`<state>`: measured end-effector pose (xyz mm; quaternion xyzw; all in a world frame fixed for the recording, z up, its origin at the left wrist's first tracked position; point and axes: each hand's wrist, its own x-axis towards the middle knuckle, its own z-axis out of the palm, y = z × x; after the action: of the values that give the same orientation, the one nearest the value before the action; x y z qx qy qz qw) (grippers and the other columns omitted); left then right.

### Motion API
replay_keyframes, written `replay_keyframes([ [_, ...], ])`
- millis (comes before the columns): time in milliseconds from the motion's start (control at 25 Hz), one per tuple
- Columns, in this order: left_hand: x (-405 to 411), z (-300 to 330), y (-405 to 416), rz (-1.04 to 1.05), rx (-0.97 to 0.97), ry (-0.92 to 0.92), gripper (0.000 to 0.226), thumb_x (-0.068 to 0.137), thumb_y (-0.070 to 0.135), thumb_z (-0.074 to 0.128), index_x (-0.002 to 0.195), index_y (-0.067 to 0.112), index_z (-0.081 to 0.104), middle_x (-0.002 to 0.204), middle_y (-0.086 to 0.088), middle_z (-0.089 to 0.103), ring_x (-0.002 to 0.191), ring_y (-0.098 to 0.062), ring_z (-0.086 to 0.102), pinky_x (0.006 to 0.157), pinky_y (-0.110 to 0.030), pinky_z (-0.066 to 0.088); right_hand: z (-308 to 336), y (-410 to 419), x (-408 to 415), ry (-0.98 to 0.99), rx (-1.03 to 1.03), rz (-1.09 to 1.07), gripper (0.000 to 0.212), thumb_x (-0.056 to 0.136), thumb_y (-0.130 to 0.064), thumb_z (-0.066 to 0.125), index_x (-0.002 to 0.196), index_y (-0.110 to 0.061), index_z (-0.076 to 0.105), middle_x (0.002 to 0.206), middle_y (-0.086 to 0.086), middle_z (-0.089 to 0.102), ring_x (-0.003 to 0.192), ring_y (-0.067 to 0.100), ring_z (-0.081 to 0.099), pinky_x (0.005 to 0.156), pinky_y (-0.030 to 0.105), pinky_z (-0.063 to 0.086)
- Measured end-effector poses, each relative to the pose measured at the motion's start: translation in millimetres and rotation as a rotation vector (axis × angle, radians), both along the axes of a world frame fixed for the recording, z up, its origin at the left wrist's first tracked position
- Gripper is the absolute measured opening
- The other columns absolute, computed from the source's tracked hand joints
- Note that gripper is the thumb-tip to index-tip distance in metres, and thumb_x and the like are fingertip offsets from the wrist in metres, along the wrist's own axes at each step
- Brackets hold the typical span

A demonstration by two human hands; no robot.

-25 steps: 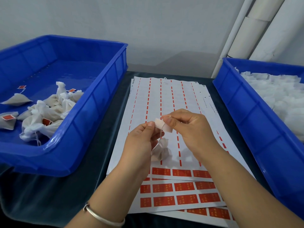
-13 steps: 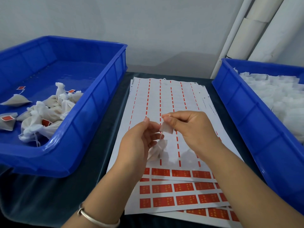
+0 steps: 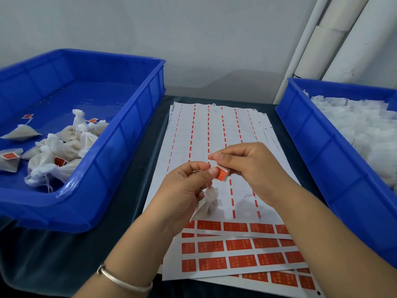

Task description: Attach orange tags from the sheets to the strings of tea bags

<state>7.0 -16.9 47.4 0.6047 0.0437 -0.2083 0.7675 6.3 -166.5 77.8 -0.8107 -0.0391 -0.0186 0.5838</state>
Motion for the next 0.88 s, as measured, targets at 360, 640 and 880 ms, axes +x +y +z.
replay_keyframes([
  [360, -3, 3, -3, -0.011, 0.175, -0.106, 0.017, 0.068, 0.037, 0.066, 0.076, 0.025, 0.074, 0.076, 0.009, 0.072, 0.078, -0.01, 0.062, 0.075, -0.027, 0.048, -1, 2, -3, -0.033, -0.123, 0.0, 0.009, 0.083, -0.03, 0.067, 0.08, -0.037, 0.072, 0.08, -0.021, 0.071, 0.078, -0.002, 0.065, 0.066, 0.008, 0.052],
  [640, 1, -1, -3, 0.05, 0.454, -0.281, 0.013, 0.081, 0.039, 0.062, 0.071, 0.032, 0.068, 0.066, 0.021, 0.066, 0.061, 0.003, 0.061, 0.059, -0.016, 0.044, -5, -2, -8, -0.025, -0.157, -0.036, 0.037, 0.08, -0.012, 0.072, 0.112, -0.03, 0.065, 0.077, -0.016, 0.072, 0.075, 0.0, 0.068, 0.072, 0.008, 0.051],
  [880, 6, 21, 10, 0.153, 0.602, -0.522, 0.013, 0.084, 0.031, 0.061, 0.072, 0.033, 0.064, 0.065, 0.02, 0.064, 0.059, 0.006, 0.056, 0.053, -0.015, 0.043, 0, 7, -16, -0.028, -0.185, 0.011, 0.028, 0.087, -0.018, 0.064, 0.111, -0.032, 0.065, 0.072, -0.021, 0.07, 0.068, -0.003, 0.067, 0.066, 0.007, 0.05],
])
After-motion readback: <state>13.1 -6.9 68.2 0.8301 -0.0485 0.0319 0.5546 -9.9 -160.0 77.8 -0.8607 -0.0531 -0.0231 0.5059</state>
